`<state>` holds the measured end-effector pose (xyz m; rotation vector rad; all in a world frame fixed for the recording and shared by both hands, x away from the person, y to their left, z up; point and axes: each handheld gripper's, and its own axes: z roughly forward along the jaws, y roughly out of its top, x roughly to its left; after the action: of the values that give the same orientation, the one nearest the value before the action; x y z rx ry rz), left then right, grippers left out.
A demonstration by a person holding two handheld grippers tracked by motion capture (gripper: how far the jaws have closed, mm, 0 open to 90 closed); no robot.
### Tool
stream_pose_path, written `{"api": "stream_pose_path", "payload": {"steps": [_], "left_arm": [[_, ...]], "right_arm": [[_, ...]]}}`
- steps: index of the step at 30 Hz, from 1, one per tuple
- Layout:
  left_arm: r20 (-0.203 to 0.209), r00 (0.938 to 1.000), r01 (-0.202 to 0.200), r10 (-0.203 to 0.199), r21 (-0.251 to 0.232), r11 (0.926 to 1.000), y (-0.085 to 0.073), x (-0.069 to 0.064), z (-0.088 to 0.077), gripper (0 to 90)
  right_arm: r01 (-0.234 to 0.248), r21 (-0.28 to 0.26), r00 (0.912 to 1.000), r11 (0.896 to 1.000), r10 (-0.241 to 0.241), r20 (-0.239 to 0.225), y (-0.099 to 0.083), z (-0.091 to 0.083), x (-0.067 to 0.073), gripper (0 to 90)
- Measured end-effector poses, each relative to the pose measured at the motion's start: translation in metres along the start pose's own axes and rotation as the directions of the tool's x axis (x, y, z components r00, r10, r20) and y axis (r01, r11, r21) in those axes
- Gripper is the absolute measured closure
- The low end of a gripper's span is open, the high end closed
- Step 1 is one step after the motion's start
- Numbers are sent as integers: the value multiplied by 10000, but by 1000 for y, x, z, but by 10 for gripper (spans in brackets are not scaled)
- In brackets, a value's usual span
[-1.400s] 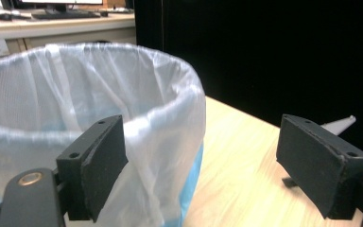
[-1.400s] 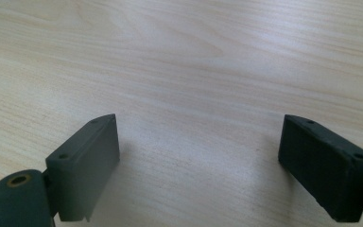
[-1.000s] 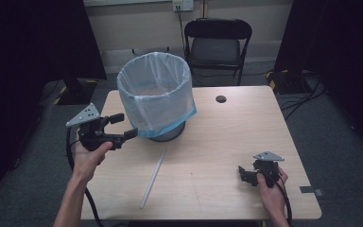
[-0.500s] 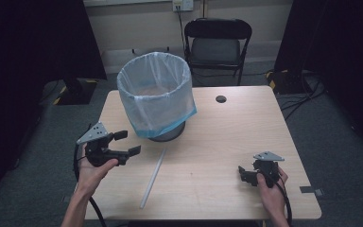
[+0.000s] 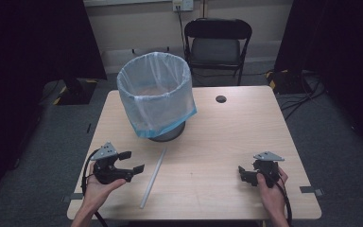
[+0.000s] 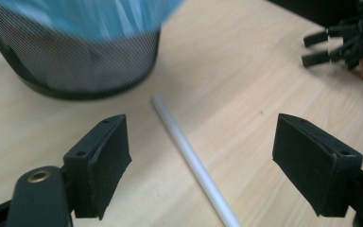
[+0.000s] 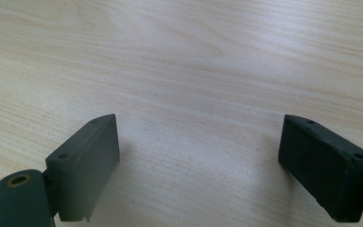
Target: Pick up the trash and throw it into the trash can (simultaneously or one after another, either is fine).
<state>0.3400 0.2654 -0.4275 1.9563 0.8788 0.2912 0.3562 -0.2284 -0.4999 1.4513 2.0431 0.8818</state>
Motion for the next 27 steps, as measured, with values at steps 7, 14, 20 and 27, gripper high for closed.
{"api": "stream_pose_path", "payload": {"steps": [7, 14, 20, 27], "left_arm": [[238, 9996, 100, -124, 985, 9951, -24, -12, 19, 221], [257, 9995, 165, -203, 1412, 9898, -33, -19, 24, 307], [389, 9992, -42, -31, 1864, 9825, -45, -28, 25, 348], [410, 9992, -132, 43, 2202, 9754, -53, -29, 25, 401]], "right_arm": [[1, -2, 10000, 10000, -1, 1, 0, 0, 0, 124], [2, -1, 10000, 10000, -2, 1, 0, 0, 0, 125], [0, -1, 10000, 10000, 0, 0, 0, 0, 0, 124], [-1, -1, 10000, 10000, 1, -3, 0, 0, 0, 124]]}}
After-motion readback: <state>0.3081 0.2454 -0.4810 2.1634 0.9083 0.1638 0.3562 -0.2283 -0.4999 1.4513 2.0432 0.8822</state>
